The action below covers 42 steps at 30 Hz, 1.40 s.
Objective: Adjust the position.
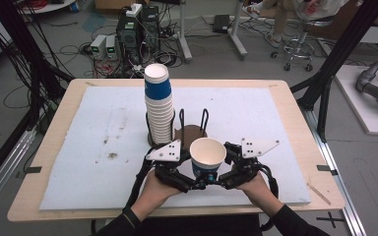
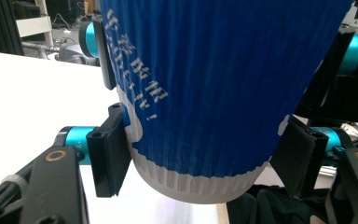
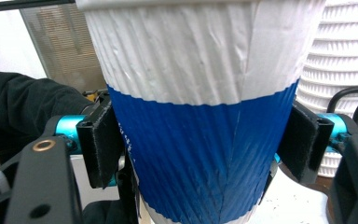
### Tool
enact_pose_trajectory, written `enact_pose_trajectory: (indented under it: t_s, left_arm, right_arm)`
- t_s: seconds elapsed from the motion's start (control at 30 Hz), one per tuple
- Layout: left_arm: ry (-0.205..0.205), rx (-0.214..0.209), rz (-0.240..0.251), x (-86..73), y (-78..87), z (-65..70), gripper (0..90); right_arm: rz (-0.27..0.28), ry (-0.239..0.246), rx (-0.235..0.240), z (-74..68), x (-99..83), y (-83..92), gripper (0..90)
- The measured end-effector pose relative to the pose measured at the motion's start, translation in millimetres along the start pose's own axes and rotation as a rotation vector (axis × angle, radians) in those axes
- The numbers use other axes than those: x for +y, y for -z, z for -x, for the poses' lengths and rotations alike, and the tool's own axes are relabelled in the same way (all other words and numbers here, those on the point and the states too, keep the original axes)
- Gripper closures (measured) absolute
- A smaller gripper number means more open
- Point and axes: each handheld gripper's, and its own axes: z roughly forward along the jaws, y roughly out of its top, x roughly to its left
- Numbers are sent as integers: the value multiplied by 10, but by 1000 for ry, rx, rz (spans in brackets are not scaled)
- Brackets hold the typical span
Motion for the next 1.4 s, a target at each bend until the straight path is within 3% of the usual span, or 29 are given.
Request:
enact_pose_trajectory:
  t_s: [0.27, 0.4, 0.97, 1.1, 1.2, 1.4]
  left_arm:
    - [7, -3, -6, -18, -3, 4, 300]
    - [10, -5, -12, -35, -12, -3, 300]
    - [14, -2, -27, -55, -25, -19, 302]
    - [14, -7, -20, -62, -26, -19, 295]
    - [23, 0, -2, -51, -25, -18, 192]
    - [29, -9, 37, -20, 2, -13, 210]
  right_arm:
    - [-11, 12, -4, -2, -4, -11, 234]
    - [3, -5, -4, -7, 27, 5, 193]
    - [9, -1, -14, 4, 76, 29, 212]
    - [5, 13, -13, 0, 75, 22, 232]
    - [5, 25, -14, -5, 76, 26, 238]
    - [-2, 33, -8, -16, 68, 5, 240]
